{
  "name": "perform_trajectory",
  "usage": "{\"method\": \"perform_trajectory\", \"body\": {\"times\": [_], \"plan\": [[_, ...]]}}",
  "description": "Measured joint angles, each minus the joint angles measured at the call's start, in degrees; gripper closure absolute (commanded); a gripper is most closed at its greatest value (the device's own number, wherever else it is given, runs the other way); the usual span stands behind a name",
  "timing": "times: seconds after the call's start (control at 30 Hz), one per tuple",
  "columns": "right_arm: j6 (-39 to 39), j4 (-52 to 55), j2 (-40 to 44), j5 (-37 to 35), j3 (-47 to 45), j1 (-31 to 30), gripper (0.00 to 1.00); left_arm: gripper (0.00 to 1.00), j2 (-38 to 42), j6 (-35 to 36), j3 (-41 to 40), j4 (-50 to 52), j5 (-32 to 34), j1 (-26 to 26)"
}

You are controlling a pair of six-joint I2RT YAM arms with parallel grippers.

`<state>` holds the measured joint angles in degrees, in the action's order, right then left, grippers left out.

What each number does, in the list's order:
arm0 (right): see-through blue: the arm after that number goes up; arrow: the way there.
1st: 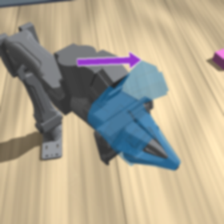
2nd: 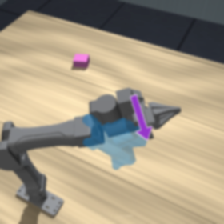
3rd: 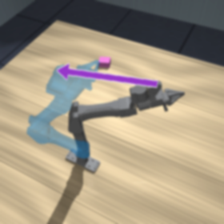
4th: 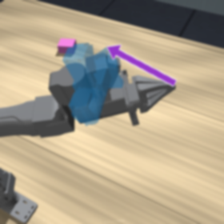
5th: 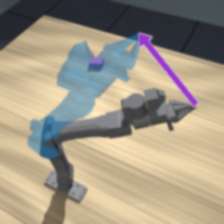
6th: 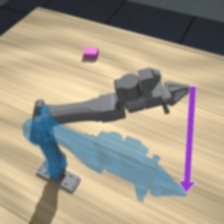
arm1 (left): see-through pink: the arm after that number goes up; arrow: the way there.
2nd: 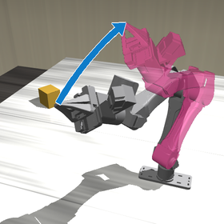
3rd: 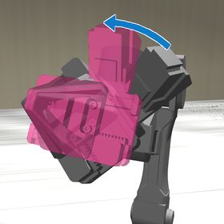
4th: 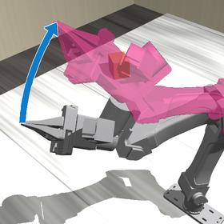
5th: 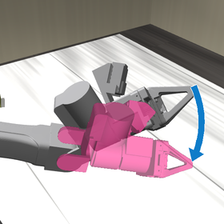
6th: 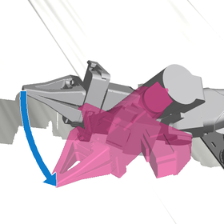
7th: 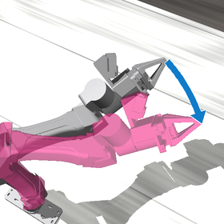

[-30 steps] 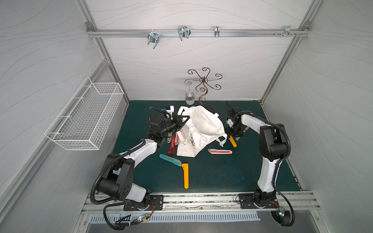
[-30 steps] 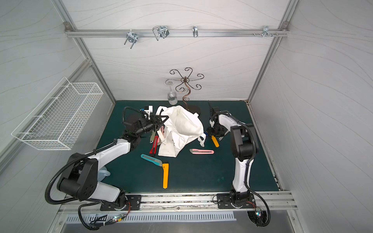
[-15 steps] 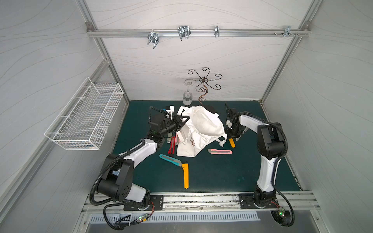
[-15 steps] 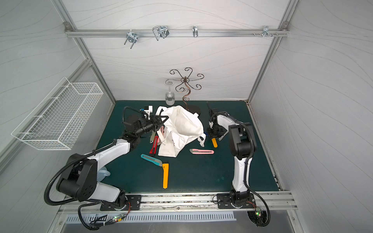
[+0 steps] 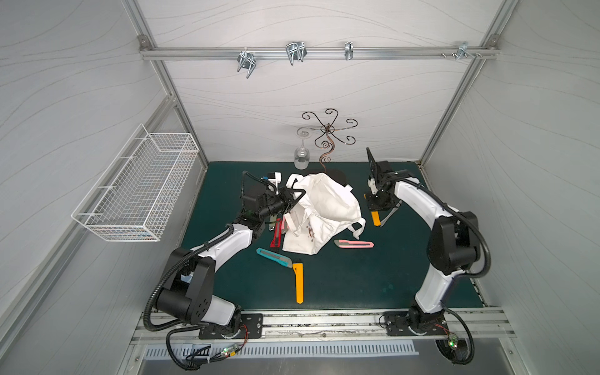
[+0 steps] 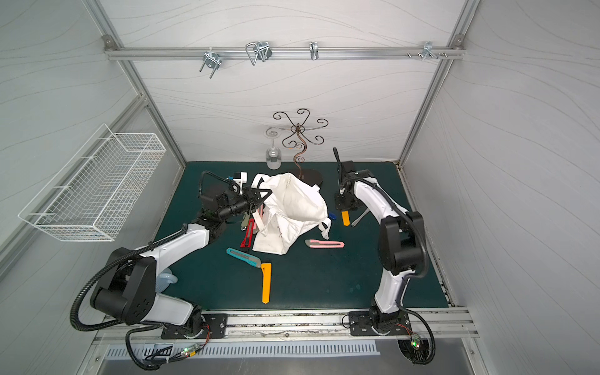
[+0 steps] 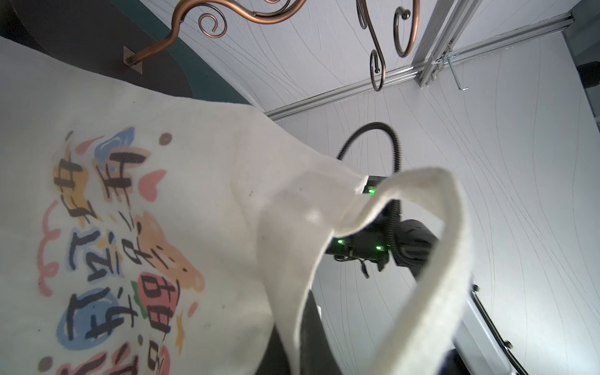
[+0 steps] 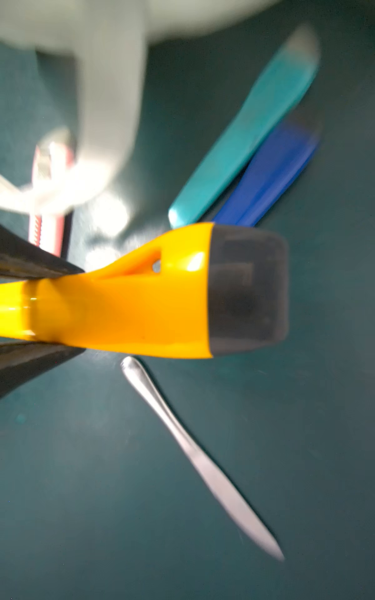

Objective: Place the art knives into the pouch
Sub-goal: Pick up the utility knife at the center of the board.

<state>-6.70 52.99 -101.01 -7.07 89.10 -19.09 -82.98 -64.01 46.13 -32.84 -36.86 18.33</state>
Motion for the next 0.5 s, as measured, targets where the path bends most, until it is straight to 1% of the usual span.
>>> {"method": "perform_trajectory", "body": {"times": [0.13, 0.27, 0.4, 0.5], "plan": [[-0.48, 1.53, 7.78, -2.75, 4.87, -5.62, 0.79, 1.00, 0.00, 0.42, 0.00, 0.04, 0.00, 0.00], [-1.11, 2.67, 13.11, -3.10, 6.51, -12.37, 0.79, 1.00, 0.00, 0.63, 0.00, 0.04, -0.02, 0.00], [-1.73, 3.45, 13.99, -1.42, 6.51, -17.97, 0.79, 1.00, 0.00, 0.63, 0.00, 0.02, -0.02, 0.20], [-1.90, 3.43, 12.48, -0.11, 6.51, -20.44, 0.79, 1.00, 0.00, 0.61, 0.02, 0.02, -0.02, 0.26]]}}
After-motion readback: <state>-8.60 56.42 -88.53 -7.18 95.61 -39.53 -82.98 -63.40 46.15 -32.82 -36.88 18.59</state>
